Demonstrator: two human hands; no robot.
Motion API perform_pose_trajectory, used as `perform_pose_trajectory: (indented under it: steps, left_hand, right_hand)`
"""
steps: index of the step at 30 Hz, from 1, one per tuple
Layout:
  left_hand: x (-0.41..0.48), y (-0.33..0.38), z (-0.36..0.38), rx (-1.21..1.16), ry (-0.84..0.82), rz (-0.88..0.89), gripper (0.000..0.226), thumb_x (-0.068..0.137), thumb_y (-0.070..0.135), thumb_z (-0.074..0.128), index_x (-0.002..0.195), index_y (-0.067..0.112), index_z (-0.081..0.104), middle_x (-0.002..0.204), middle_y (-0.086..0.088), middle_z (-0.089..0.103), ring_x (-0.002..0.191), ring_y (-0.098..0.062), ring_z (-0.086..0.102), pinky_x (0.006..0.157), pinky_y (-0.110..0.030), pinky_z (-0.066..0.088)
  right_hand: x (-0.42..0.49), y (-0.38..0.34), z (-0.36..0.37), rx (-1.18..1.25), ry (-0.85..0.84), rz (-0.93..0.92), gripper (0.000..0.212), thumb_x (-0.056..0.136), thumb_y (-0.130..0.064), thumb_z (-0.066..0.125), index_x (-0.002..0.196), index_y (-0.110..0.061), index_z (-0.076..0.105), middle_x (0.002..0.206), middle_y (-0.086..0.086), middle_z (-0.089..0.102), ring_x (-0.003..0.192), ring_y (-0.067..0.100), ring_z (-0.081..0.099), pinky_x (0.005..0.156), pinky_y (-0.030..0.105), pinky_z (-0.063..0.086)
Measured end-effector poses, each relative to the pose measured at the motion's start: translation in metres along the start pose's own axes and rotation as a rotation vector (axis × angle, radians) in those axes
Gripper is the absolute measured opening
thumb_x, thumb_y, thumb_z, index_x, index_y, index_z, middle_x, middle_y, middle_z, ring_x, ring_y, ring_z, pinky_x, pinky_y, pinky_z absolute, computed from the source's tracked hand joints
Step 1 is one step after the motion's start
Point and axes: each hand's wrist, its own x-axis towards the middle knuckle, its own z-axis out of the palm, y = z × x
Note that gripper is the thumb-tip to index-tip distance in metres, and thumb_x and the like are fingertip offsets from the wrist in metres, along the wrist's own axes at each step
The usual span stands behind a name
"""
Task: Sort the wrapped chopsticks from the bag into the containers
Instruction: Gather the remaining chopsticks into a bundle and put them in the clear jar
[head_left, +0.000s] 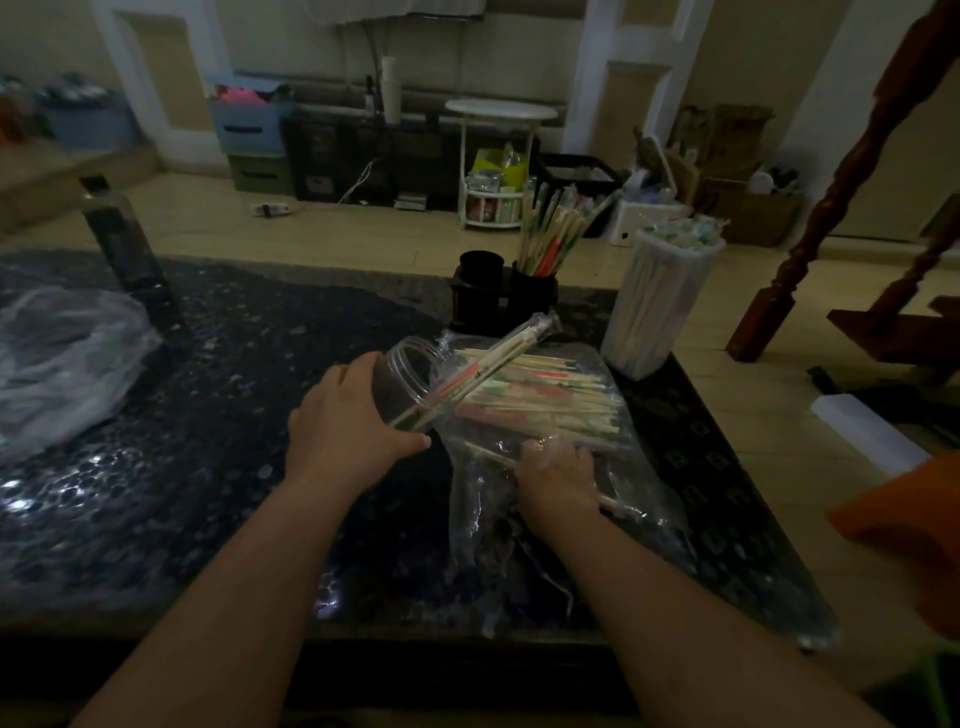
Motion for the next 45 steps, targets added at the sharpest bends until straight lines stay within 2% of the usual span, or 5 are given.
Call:
perform_pose_trajectory:
  steps: [8,17,27,37,45]
  left_hand:
    - [-0.002,0.002,-0.001,0.020,-0.018,0.011,0.108,0.059,0.056,0.086,0.147,0.028,0.030,0.142,-0.004,0.043,0.128,-0.029,0.044,0.104,-0.050,0.041]
    - [-0.003,0.003,0.001,0.048,-0.015,0.012,0.107,0.059,0.056,0.086,0.147,0.028,0.031,0.140,-0.006,0.045,0.126,-0.030,0.046,0.102,-0.051,0.042]
    - [-0.001,-0.002,0.006,0.031,0.001,0.003,0.107,0.056,0.055,0.087,0.145,0.027,0.034,0.138,-0.005,0.047,0.124,-0.029,0.048,0.101,-0.050,0.043]
    - [0.006,-0.007,0.005,0.028,0.028,-0.071,0.105,0.056,0.058,0.087,0.143,0.029,0.036,0.135,-0.006,0.049,0.122,-0.031,0.048,0.099,-0.051,0.044]
    - [-0.001,-0.004,0.006,0.060,0.030,-0.037,0.101,0.058,0.054,0.087,0.142,0.030,0.037,0.133,-0.006,0.049,0.121,-0.031,0.048,0.101,-0.049,0.043]
  right_hand:
    - [-0.020,-0.011,-0.010,0.221,-0.036,0.026,0.040,0.097,-0.012,0.042,0.138,-0.010,0.045,0.145,0.018,0.041,0.119,0.032,0.057,0.095,0.040,0.047]
    - [-0.039,0.001,-0.063,0.245,-0.280,-0.047,0.032,0.094,-0.032,0.052,0.114,-0.012,0.066,0.115,0.012,0.065,0.098,0.029,0.060,0.086,0.035,0.048]
    - [-0.060,0.017,-0.101,0.230,-0.063,-0.144,0.025,0.095,-0.044,0.057,0.108,-0.025,0.066,0.102,0.003,0.062,0.098,0.025,0.058,0.072,0.031,0.040]
    - [-0.083,0.012,-0.133,0.173,0.302,-0.302,0.030,0.089,-0.045,0.051,0.068,-0.026,0.040,0.080,-0.006,0.048,0.077,0.021,0.048,0.064,0.031,0.031]
    - [-0.064,0.015,-0.115,0.255,0.650,-0.296,0.022,0.089,-0.045,0.043,0.076,-0.028,0.038,0.078,0.000,0.060,0.073,0.029,0.057,0.058,0.031,0.026]
